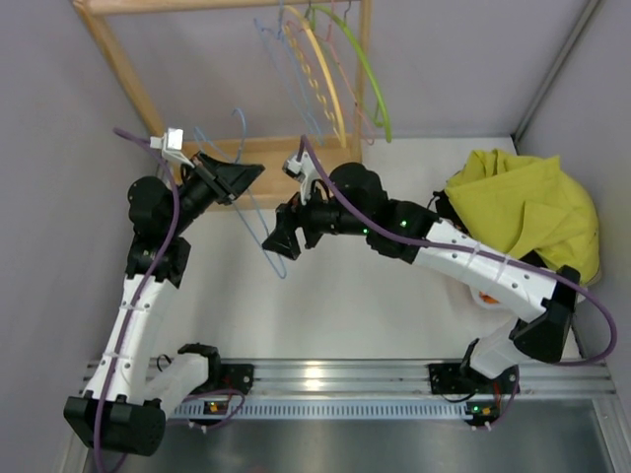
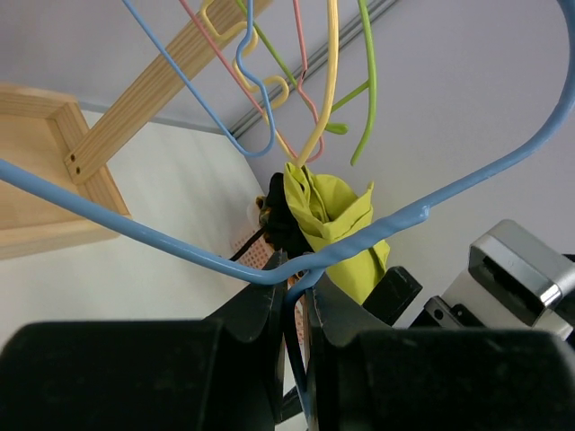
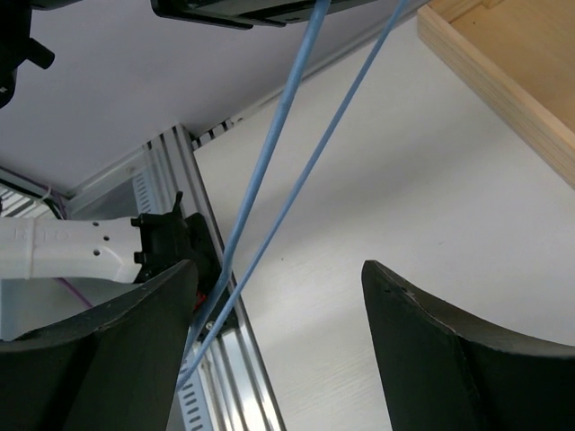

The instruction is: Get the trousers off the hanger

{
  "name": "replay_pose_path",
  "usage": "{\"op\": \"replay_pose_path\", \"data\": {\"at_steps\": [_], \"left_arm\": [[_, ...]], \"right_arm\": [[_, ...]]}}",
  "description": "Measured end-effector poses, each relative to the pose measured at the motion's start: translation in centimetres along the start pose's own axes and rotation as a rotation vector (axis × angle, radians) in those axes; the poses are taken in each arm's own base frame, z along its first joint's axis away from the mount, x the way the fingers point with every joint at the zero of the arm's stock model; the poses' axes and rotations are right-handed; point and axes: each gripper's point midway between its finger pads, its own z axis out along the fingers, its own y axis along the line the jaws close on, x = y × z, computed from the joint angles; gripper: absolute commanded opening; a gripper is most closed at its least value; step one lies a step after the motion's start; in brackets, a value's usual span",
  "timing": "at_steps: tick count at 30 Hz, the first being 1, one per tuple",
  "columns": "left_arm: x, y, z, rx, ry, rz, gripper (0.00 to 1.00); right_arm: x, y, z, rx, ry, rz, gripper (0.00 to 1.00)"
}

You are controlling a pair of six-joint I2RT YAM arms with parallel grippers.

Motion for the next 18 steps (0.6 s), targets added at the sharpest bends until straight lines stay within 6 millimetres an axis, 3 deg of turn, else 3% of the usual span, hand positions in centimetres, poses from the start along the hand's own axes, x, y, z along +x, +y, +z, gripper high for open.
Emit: {"op": "replay_pose_path", "data": {"at_steps": [6,9,13,18], "left_arm": [[-0.2,0.7,0.1,-0.024,-0.02,-0.005,0.0],[-0.1,1.2,0.0,-0.04,-0.032,-0.002,0.0],[-0.4,1.7,0.0,-0.06,-0.053,0.012,0.0],[-1.0,1.7,-0.1,-0.068,-0.088,0.033,0.03]], "right_arm": [[2.1,0.8,2.6,0.002,0.046,-0.008,0.55],[3.3,0.3,4.1,0.03,0.071,-0.003,0.35],[4.0,-0.9,5.0,0.082,0.088,0.003,0.0],[3.5,-2.2,5.2,0.16,0.077,0.011,0.0]]}}
